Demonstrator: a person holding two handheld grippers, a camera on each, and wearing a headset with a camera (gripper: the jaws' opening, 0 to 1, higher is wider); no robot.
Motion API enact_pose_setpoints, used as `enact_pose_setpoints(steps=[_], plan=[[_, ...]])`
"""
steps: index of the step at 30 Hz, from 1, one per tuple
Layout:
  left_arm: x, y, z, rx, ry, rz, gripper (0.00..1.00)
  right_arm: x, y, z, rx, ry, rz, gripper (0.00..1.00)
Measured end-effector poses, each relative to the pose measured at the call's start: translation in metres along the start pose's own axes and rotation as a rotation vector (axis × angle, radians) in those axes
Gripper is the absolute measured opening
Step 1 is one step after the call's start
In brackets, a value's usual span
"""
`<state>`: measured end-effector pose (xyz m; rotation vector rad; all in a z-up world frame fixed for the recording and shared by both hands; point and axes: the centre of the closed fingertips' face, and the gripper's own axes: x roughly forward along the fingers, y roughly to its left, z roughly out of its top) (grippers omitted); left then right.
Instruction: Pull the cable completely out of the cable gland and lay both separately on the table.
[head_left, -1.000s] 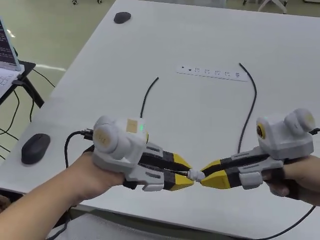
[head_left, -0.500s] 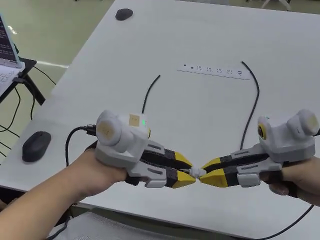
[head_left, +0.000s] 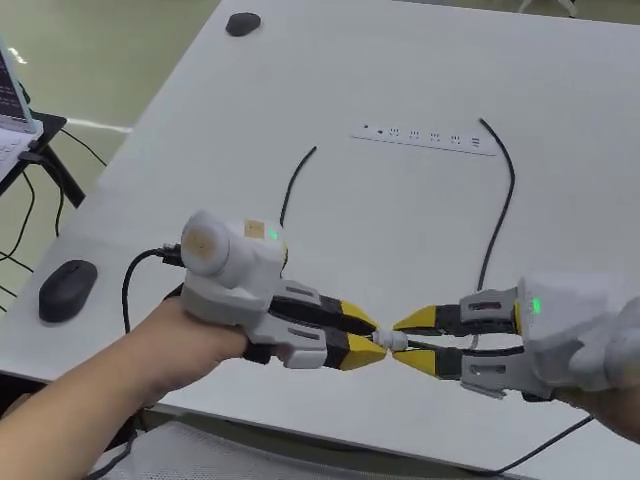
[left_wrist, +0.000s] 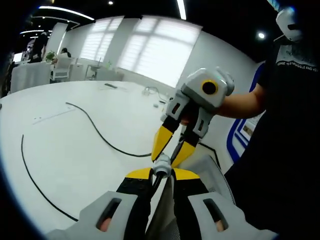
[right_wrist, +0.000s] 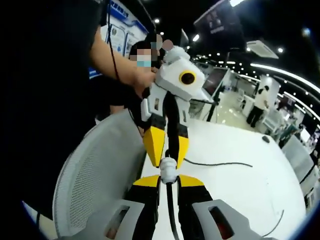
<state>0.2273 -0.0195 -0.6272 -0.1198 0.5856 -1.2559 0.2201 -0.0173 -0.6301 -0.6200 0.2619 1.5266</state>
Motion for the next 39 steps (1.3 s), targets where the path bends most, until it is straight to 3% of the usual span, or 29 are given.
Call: enact_pose_setpoints(steps=[1,5,10,14,27,32,36,39], plan=[[0.0,0.0,0.0,0.002,-0.003,0.002,0.15,0.0,-0.001,0.0,-0.015,0.006,-0.02,0.08],[-0.001,0.001,-0.001,-0.02,-0.001,0.003,0.15,0.003,-0.001,-0.001,-0.196,0.068,-0.124,0.08],[-0.002,0.0,-0.003,-0.037,0.001,0.004,0.15,0.006,0.001,-0.002,-0.312,0.108,-0.179,0.08],[0.001,-0.001,-0.01,-0.022,0.028,0.008,0.15,0.008,0.005,-0.006,-0.252,0.111,-0.161,0.08],[0.001,0.002,-0.007,-0.025,0.021,0.013,0.15,0.006,0.001,-0.005,-0.211,0.102,-0.178,0.09],[0.003,0.0,-0.003,0.046,0.017,0.015,0.15,0.004,-0.001,-0.005,-0.154,0.093,-0.177,0.1],[0.004,-0.001,-0.002,0.107,0.022,0.02,0.15,0.001,-0.003,-0.003,-0.086,0.077,-0.175,0.18],[0.003,0.001,-0.003,0.136,0.028,0.03,0.15,-0.003,-0.007,-0.005,0.018,0.06,-0.194,0.19]])
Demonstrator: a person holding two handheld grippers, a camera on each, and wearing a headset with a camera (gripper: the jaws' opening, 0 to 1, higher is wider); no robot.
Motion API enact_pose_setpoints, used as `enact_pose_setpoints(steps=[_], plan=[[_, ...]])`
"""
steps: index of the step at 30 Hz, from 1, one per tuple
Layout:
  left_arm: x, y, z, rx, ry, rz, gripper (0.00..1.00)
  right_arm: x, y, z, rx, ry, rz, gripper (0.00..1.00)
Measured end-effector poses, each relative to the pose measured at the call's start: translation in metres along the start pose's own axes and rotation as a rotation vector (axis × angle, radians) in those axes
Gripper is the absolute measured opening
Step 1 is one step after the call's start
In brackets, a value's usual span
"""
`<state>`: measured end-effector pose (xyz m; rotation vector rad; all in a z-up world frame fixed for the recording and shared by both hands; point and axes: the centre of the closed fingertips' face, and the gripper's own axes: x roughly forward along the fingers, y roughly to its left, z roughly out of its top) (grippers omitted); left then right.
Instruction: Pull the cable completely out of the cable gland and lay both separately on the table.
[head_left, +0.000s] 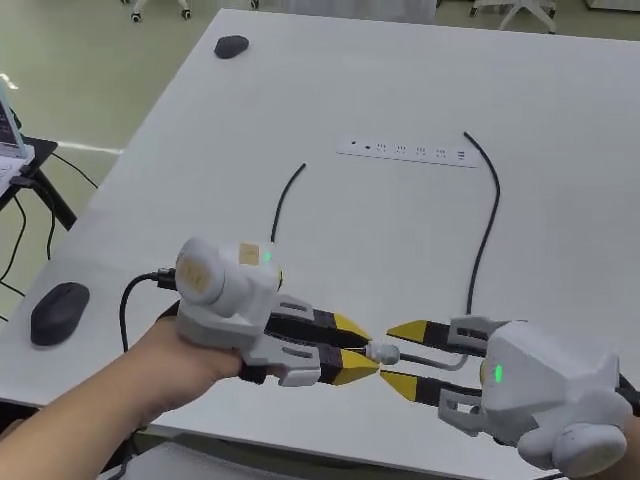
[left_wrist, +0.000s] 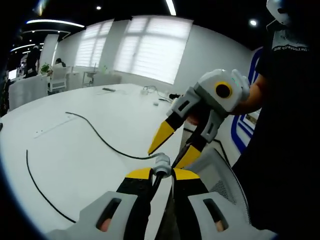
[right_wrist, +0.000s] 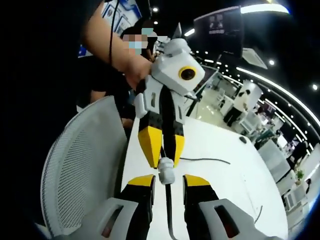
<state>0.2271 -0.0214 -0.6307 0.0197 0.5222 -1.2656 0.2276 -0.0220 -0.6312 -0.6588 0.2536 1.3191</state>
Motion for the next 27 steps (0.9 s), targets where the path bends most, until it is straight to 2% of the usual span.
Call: enact_pose_setpoints(steps=[3,4,7,11,17,23,27], plan=[[-0.002,0.003,0.001,0.015,-0.002,0.014,0.15,-0.004,-0.007,-0.001,0.083,-0.016,-0.021,0.2],[-0.003,0.004,0.002,0.03,-0.007,0.022,0.15,-0.004,-0.009,-0.005,0.12,0.0,-0.026,0.21],[-0.004,0.005,0.005,0.053,-0.007,0.037,0.15,-0.004,-0.01,-0.007,0.158,-0.008,-0.029,0.21],[-0.005,0.008,0.008,0.078,-0.006,0.052,0.15,-0.004,-0.011,-0.013,0.169,0.039,-0.072,0.17],[-0.004,0.012,0.013,0.078,-0.013,0.063,0.15,-0.004,-0.017,-0.012,0.197,0.042,-0.121,0.07],[-0.001,0.013,0.015,0.099,-0.013,0.061,0.15,-0.002,-0.022,-0.015,0.193,0.068,-0.162,0.04],[0.001,0.014,0.015,0.109,-0.009,0.065,0.15,-0.003,-0.022,-0.016,0.185,0.071,-0.17,0.02]])
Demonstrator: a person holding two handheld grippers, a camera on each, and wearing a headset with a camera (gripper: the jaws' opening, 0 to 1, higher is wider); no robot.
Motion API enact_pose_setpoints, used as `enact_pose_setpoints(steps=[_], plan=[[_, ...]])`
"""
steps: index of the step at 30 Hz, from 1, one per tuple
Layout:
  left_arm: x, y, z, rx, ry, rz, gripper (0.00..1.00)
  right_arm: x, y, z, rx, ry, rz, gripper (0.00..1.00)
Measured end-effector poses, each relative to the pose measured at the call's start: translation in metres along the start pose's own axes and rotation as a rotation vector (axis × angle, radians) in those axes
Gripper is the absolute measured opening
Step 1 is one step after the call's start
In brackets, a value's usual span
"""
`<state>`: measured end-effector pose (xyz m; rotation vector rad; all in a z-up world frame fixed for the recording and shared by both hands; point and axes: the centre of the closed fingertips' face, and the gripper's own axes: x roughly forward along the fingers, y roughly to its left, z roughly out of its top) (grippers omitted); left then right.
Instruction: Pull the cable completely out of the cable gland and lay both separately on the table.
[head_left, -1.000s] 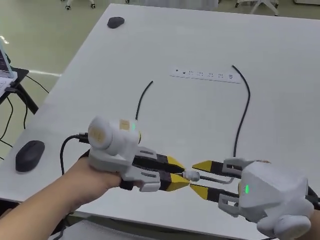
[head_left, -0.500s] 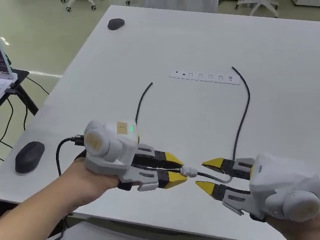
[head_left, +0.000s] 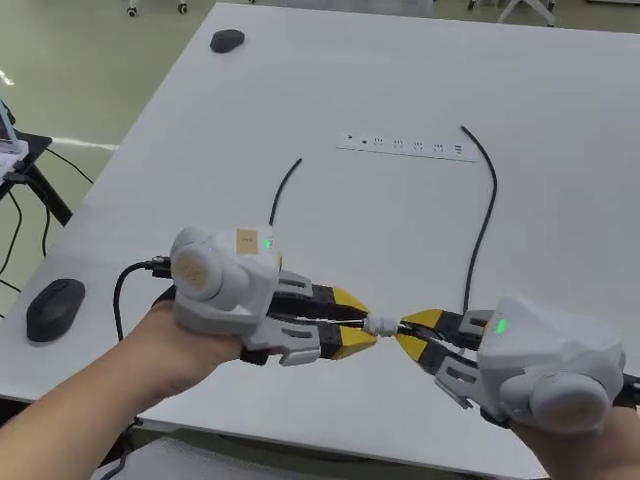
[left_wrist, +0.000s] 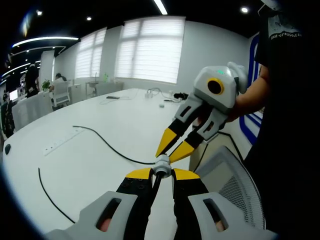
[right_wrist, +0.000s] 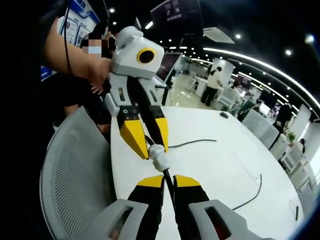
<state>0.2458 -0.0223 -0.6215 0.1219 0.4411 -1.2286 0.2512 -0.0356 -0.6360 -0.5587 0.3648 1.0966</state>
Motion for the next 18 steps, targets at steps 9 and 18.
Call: enact_pose_setpoints(steps=[9,18], plan=[[0.0011,0.0024,-0.0023,0.0,0.01,0.009,0.15,0.0036,-0.0007,-0.0014,0.005,0.008,-0.007,0.01],[0.0012,0.0034,-0.0061,-0.016,0.021,0.017,0.15,0.0055,0.0,-0.0088,0.03,0.043,0.0,0.0]])
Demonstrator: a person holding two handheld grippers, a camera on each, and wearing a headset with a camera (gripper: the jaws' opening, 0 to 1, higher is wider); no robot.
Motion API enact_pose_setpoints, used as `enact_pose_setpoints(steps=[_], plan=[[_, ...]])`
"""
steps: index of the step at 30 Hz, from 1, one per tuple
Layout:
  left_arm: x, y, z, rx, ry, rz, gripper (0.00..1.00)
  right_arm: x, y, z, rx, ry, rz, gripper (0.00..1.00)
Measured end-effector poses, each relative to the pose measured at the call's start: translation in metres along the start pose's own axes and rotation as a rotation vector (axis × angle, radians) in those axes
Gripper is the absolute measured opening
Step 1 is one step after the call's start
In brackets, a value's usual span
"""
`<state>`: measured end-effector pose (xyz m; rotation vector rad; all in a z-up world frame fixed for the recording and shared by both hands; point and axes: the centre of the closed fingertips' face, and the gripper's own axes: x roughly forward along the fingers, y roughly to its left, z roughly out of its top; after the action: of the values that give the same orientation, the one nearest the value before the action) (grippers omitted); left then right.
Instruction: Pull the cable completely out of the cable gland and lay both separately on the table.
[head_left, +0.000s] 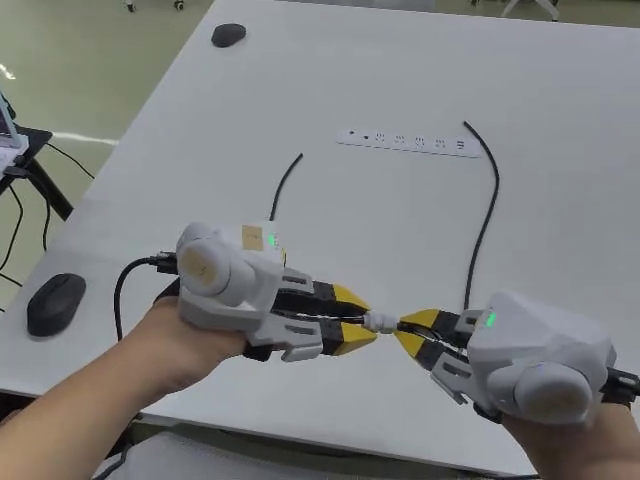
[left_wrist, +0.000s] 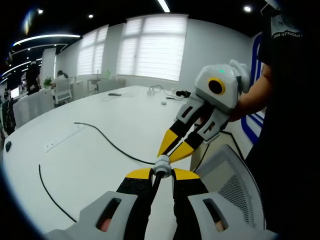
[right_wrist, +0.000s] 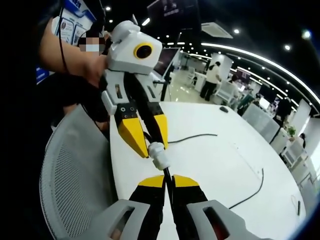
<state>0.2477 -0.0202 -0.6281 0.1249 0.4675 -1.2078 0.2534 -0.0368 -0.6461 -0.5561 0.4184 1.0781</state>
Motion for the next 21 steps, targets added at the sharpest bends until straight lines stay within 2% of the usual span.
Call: enact_pose_setpoints(steps=[6,11,21], plan=[[-0.002,0.001,0.002,-0.01,-0.014,0.009,0.15,-0.001,-0.007,-0.006,0.058,0.005,-0.016,0.0],[-0.002,0.001,0.002,-0.026,-0.01,0.013,0.15,0.0,-0.006,-0.01,0.071,0.01,-0.021,0.0],[-0.004,0.001,0.0,-0.039,-0.013,0.023,0.15,0.002,-0.015,-0.031,0.164,0.05,-0.058,0.0]])
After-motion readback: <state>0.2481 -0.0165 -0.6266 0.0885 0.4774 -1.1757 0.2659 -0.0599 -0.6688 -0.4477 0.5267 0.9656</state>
